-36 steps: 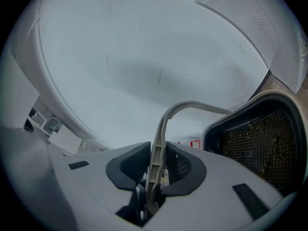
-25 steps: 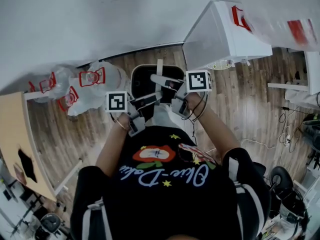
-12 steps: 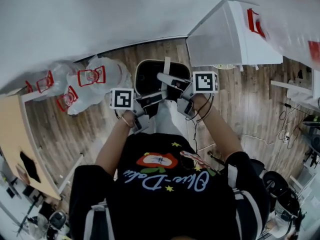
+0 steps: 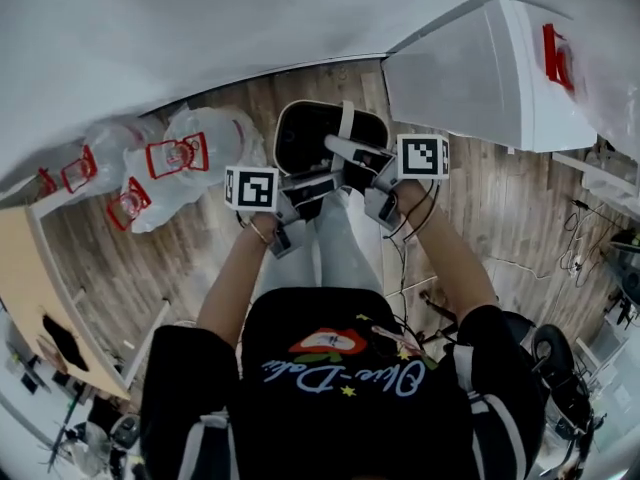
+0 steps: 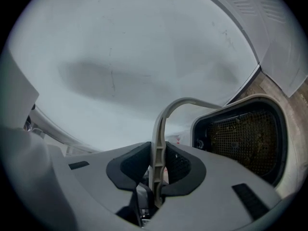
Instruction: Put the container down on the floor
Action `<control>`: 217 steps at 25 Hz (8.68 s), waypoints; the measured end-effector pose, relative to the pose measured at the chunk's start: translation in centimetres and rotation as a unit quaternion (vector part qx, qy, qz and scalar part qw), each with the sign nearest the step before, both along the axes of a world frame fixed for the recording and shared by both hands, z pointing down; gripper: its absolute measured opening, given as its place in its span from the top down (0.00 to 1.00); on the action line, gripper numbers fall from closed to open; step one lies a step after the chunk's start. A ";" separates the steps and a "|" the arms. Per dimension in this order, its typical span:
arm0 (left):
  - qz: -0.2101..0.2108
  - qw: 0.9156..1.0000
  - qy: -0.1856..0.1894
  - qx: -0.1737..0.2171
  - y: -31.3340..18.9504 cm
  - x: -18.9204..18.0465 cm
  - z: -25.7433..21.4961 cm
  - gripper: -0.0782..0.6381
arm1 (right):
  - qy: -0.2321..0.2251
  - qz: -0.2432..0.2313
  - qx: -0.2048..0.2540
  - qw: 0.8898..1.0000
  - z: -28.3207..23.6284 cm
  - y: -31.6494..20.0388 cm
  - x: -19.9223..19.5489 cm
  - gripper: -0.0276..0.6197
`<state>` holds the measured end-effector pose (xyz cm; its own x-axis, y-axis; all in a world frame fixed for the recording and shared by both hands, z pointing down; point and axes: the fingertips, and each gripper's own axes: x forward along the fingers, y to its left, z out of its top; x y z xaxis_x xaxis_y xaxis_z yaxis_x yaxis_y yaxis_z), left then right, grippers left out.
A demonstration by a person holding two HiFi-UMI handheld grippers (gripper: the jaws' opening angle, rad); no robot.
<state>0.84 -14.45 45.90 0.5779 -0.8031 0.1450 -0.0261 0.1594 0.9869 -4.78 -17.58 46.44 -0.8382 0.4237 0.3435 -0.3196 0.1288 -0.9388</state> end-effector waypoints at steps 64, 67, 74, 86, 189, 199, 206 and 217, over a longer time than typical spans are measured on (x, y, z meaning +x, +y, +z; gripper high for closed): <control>-0.021 0.999 -0.018 -0.047 -2.9 -5.3 34.9 0.78 | 0.033 -0.097 0.047 0.994 35.1 -1.4 -6.4 0.84; -0.015 0.998 -0.018 -0.052 -2.8 -5.0 35.3 0.78 | 0.037 -0.096 0.044 0.994 35.5 -1.2 -6.1 0.84; -0.002 0.997 -0.025 -0.067 -2.6 -4.0 36.6 0.78 | 0.053 -0.098 0.045 0.993 36.9 -1.1 -5.1 0.84; 0.020 0.995 -0.037 -0.092 -2.2 -2.6 38.0 0.77 | 0.076 -0.069 0.035 0.994 38.4 -1.3 -3.3 0.84; -0.093 0.937 -0.333 -0.051 4.8 -12.0 14.7 0.88 | 0.048 0.159 0.287 0.944 12.2 -4.4 3.3 0.96; -0.130 0.925 -0.356 0.034 3.2 -13.2 3.3 0.88 | -0.020 0.157 0.352 0.922 2.9 -3.1 2.0 0.96; -0.098 0.914 -0.388 0.070 2.4 -11.5 -3.6 0.88 | -0.043 0.140 0.400 0.905 -3.8 -2.9 2.1 0.96; -0.123 0.908 -0.382 0.116 3.1 -11.8 -11.9 0.88 | -0.078 0.131 0.453 0.878 -11.7 -2.4 1.5 0.96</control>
<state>-11.00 -11.31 34.01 0.1779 -0.9546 0.2388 -0.7096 0.0437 0.7033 -3.26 -19.95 34.73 -0.9331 -0.1792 0.3118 -0.3263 0.7864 -0.5245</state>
